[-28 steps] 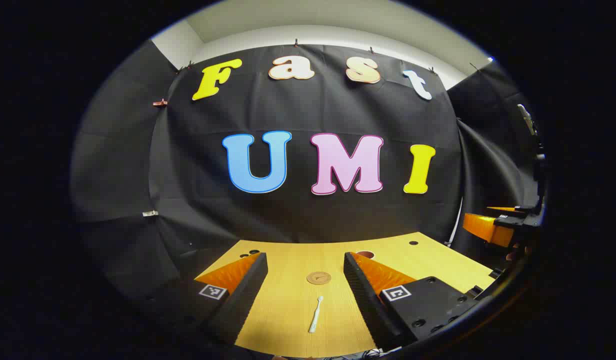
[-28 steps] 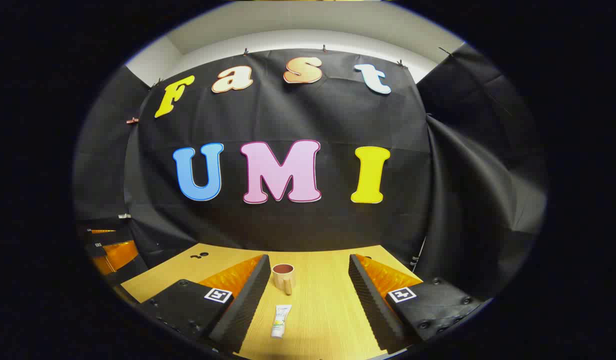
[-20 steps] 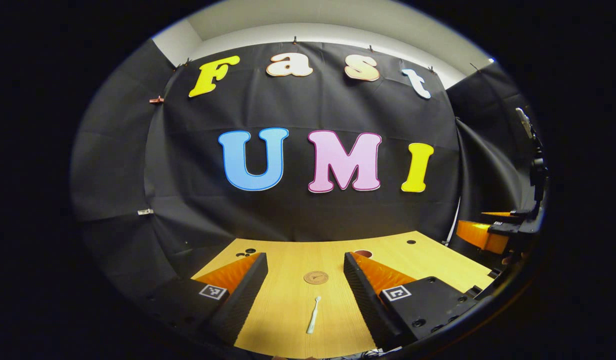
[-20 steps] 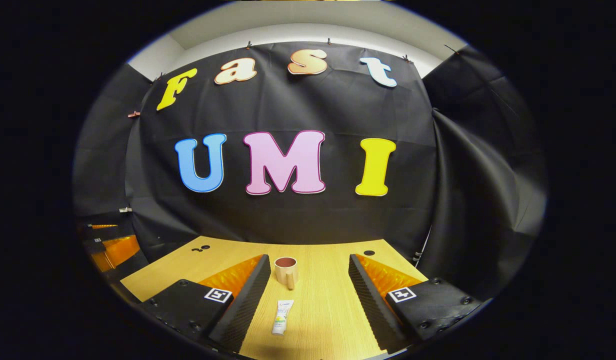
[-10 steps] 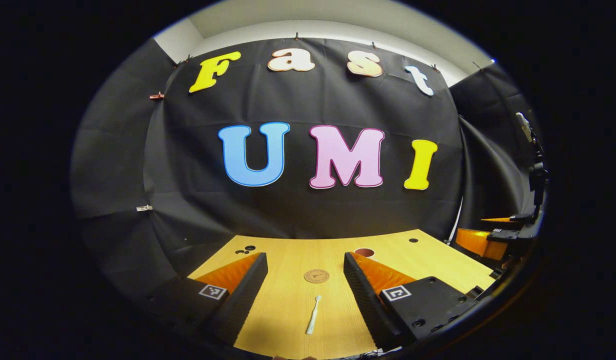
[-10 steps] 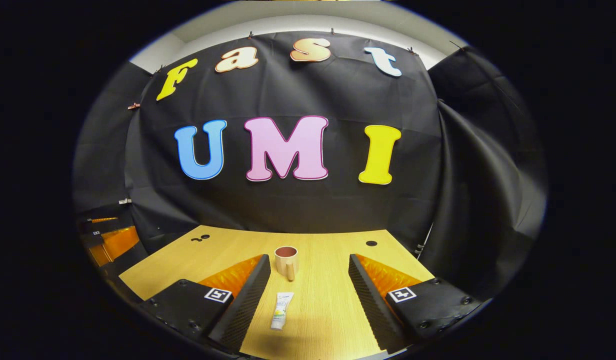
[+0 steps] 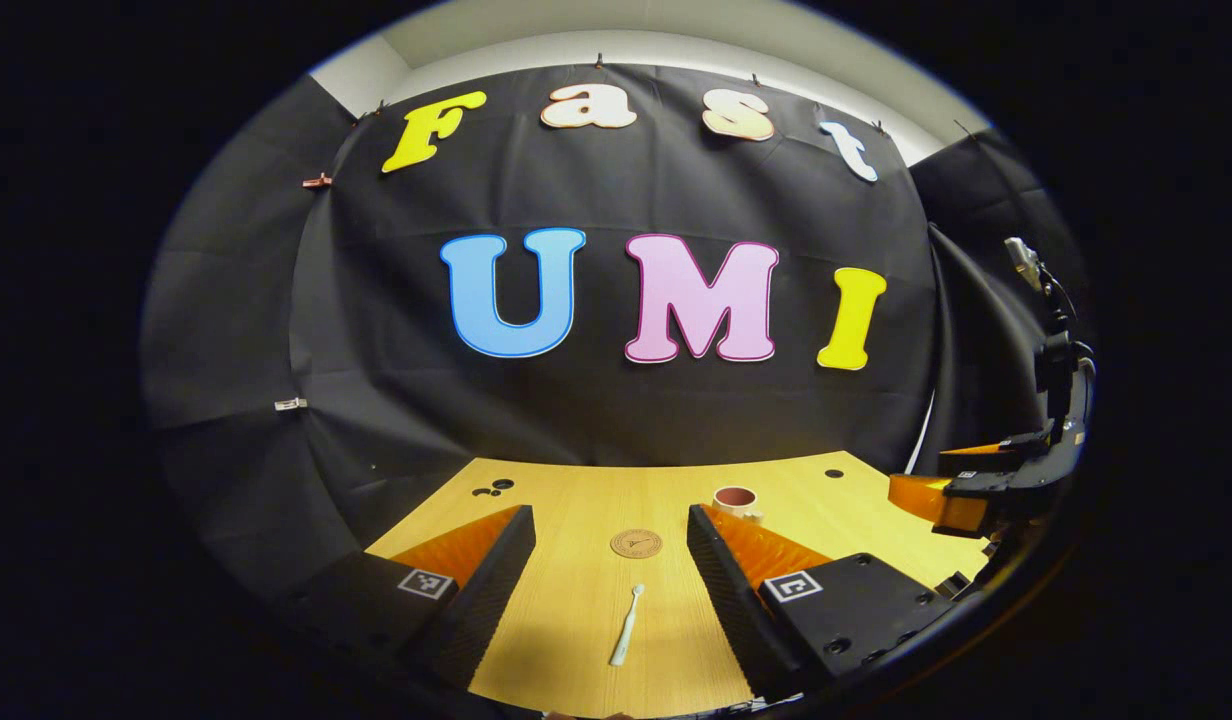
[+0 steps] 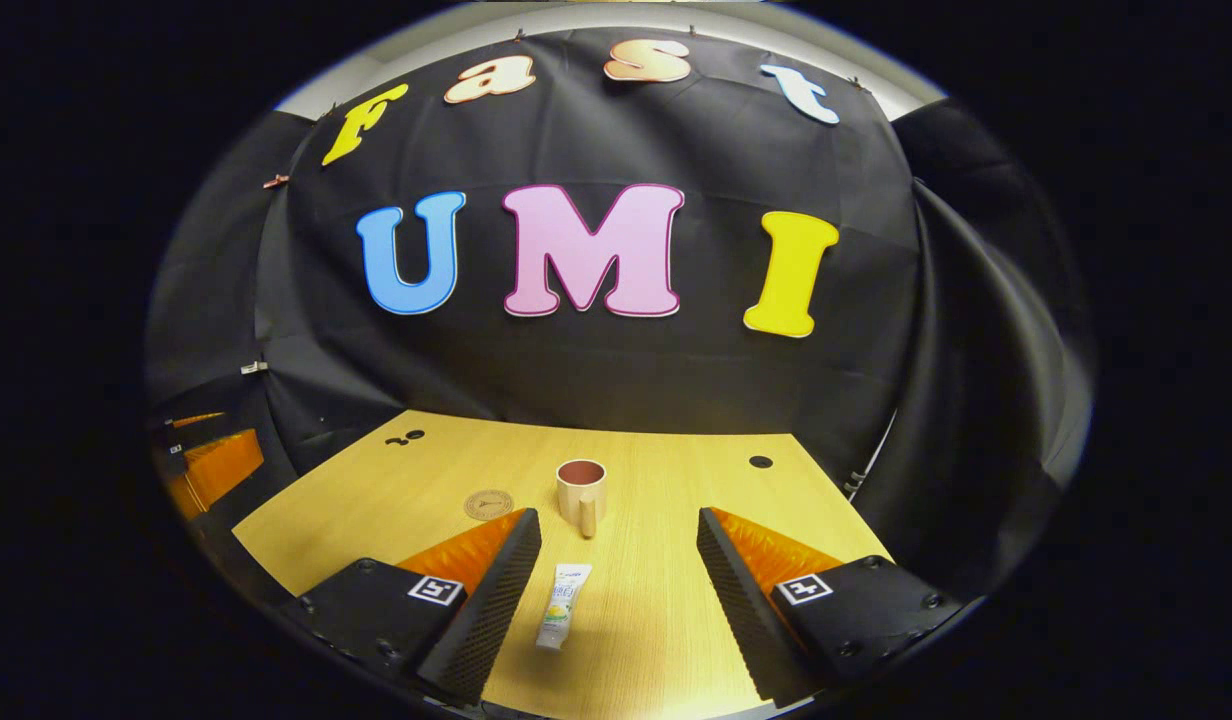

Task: Put the toothbrush and toothpaste on the desktop into the cup, then pick up the cup and place it on the coaster on the desktop.

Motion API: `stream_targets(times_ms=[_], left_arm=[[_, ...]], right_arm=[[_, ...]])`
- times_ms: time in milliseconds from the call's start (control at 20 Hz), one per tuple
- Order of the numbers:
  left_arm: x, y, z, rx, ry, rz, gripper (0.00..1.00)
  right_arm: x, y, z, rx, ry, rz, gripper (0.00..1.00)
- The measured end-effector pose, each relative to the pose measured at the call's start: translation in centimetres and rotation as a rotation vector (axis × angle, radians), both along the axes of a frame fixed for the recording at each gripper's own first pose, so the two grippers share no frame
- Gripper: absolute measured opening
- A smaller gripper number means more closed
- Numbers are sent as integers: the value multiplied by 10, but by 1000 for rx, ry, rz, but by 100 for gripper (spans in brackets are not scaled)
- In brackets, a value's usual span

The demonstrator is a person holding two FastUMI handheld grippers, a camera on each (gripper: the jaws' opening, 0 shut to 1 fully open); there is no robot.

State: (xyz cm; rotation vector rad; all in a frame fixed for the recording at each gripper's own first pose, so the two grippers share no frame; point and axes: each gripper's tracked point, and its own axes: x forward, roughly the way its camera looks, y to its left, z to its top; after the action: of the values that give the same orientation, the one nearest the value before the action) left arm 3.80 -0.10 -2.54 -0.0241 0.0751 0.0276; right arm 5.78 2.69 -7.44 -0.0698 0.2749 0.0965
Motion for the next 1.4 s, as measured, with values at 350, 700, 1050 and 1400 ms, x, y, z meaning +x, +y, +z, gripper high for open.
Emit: stream_targets(times_ms=[350,700,1050,1400], left_arm=[[6,12,-16,-13,55,76,97],[12,29,-40,-29,130,186,97],[22,35,-63,-46,207,263,97],[29,38,-77,-58,257,298,97]], right_arm=[[42,23,-44,-3,138,77,97],[70,38,-129,24,391,109,98],[77,41,-213,-31,629,117,98],[84,51,-263,-71,756,108,99]])
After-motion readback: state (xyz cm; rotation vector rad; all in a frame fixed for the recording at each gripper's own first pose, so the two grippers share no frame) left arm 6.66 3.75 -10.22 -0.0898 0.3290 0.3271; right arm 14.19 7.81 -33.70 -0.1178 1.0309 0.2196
